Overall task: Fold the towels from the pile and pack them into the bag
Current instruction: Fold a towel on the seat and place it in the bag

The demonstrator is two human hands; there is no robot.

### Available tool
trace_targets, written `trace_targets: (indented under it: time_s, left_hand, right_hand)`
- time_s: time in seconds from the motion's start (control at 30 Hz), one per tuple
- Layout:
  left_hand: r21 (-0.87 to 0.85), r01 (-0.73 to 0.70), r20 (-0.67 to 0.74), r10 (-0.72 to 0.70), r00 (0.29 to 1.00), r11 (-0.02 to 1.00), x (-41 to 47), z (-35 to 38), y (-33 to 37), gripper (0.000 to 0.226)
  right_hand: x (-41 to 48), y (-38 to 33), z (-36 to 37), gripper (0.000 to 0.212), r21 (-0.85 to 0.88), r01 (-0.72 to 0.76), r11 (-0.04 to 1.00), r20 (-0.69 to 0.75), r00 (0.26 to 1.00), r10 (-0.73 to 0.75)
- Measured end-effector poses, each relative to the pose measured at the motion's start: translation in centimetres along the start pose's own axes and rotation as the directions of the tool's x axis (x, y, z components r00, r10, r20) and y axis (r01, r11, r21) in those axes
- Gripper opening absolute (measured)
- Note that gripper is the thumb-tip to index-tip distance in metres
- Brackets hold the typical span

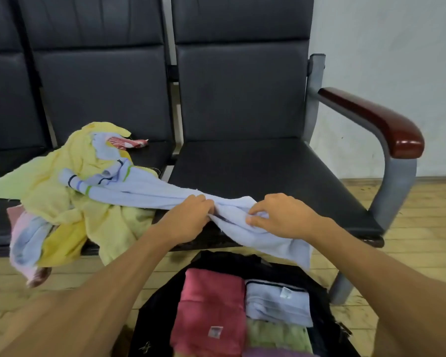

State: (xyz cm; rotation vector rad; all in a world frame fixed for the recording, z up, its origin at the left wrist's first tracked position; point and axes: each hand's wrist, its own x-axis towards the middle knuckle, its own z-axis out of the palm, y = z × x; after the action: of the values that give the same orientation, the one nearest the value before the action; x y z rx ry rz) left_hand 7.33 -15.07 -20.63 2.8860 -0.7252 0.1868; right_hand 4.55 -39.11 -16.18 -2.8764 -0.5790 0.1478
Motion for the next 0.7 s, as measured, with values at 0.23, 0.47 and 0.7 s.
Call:
trace_targets:
  time_s: [0.23, 0.47, 0.7]
  left_hand:
    - [-0.413, -0.011, -0.019, 0.004, 1.0, 0.911, -2.0, -1.6, 4.2, 0.011]
    - [-0.461, -0.064, 0.07, 0.108, 0.992, 0.885, -3.9, -2.5, 4.7, 0.006]
    - [-0.231, 0.008, 0.182, 0.035, 0.983, 0.973, -5.0, -2.8, 1.9, 0.019]
  right_hand:
    - [0.5, 1.4, 1.6, 0.037, -0.033, 0.002, 0.999, -0.13, 0.991, -0.006]
    - [1.4, -0.4, 2.8, 0.046, -0.132, 0.136, 0.982, -0.02, 0.99, -0.139]
    - [1.7, -0.3, 1.7, 0.038, -0.109, -0.041, 0.993, -0.064, 0.997, 0.034]
